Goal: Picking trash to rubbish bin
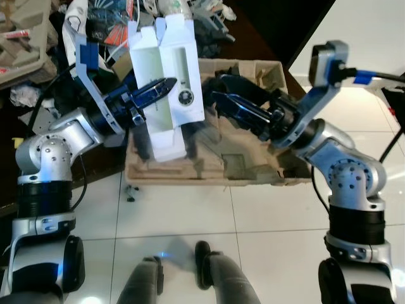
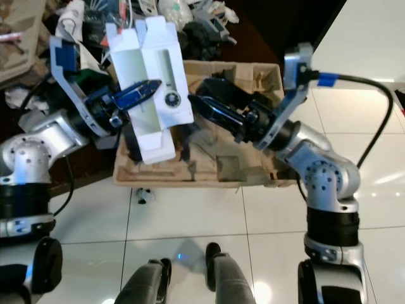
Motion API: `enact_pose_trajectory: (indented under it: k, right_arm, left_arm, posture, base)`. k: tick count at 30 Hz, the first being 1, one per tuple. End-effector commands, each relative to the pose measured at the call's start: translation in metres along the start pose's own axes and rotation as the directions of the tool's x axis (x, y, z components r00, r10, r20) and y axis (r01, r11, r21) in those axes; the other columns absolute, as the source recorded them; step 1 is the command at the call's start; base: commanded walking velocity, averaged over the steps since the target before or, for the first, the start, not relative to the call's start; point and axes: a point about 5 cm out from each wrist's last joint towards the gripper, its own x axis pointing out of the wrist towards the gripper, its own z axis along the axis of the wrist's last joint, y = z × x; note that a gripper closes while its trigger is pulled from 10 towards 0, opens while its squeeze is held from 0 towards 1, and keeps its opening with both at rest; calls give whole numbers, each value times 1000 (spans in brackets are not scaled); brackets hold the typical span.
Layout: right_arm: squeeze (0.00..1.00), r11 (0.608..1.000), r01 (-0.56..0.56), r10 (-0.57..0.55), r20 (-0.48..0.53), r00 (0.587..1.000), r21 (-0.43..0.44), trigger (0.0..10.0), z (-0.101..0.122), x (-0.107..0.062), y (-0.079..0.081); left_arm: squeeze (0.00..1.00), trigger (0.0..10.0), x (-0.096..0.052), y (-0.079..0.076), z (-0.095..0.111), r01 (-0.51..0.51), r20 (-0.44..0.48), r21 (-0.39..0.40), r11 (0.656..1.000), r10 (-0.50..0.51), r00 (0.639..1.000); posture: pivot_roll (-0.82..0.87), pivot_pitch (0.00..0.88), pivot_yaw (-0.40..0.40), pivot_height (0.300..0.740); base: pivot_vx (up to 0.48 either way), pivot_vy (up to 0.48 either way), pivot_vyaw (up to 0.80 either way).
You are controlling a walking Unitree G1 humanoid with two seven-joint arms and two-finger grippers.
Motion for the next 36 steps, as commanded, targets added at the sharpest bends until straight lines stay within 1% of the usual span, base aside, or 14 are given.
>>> enact_pose_trajectory:
  k: [1,3,8,9,10,11,14,16,17,18,22,26,29,36]
  right_arm:
    - [1000,998,-52,53,4,999,-43,10000,6,-9,8]
    - [1000,994,-41,35,-64,997,-100,10000,4,-22,5]
    - [1000,989,-30,12,-122,992,-144,10000,3,-33,3]
    - [341,985,-12,-13,-143,990,-173,10000,5,-40,2]
    - [0,977,28,-61,-154,986,-209,10000,8,-50,-2]
    - [0,977,28,-61,-154,986,-209,10000,8,-50,-2]
    - [0,948,161,-207,-148,967,-275,10000,13,-70,-14]
    - [0,945,175,-221,-147,964,-275,10000,11,-74,-14]
    - [0,945,176,-223,-150,963,-274,10000,10,-75,-14]
    - [0,950,163,-206,-142,968,-268,10000,7,-75,-10]
    - [0,957,149,-176,-87,981,-248,10000,2,-73,-4]
    - [0,961,165,-174,-20,985,-221,10000,1,-76,-8]
    - [0,961,181,-192,-32,981,-210,10000,-5,-76,-14]
    - [0,952,267,-272,-13,962,-151,10000,-24,-70,-32]
  left_arm:
    - [0,0,-6,-3,1,-9,1,10,1000,9,1000]
    - [0,0,-9,-6,6,-20,32,27,999,19,999]
    - [0,0,-11,-10,11,-24,65,48,999,21,998]
    - [0,0,-11,-13,15,-24,95,56,998,19,995]
    - [0,0,-11,-19,18,-23,118,78,997,13,993]
    - [0,0,-11,-19,18,-23,118,78,997,13,993]
    - [0,0,-11,-27,20,-42,178,90,995,25,984]
    - [0,0,-10,-28,16,-53,181,84,995,37,983]
    - [0,3725,-10,-28,13,-61,182,79,995,46,982]
    - [0,9922,-9,-31,5,-57,177,64,996,45,983]
    - [0,10000,-8,-35,-11,-57,192,17,998,53,980]
    - [0,10000,-4,-34,-13,-99,240,-11,995,99,966]
    - [0,10000,-2,-31,-17,-133,245,-29,991,136,960]
    - [0,10000,3,-23,-47,-259,162,-25,966,259,952]
  posture:
    - [16,341,-75,740]
    - [22,324,-67,740]
    - [26,312,-61,740]
    - [29,304,-56,740]
    - [36,291,-50,740]
    - [36,291,-50,740]
    - [44,265,-37,740]
    - [46,256,-33,740]
    - [46,253,-31,740]
    - [48,238,-26,740]
    - [66,198,-21,740]
    - [94,154,-22,740]
    - [101,136,-23,740]
    - [118,85,-23,740]
  base:
    - [0,0,0]
    - [0,0,0]
    - [0,0,0]
    - [0,0,0]
    - [0,0,0]
    - [0,0,0]
    - [0,0,0]
    - [0,0,0]
    - [0,0,0]
    - [0,0,0]
    - [0,0,0]
    - [0,0,0]
    - [0,0,0]
    - [0,0,0]
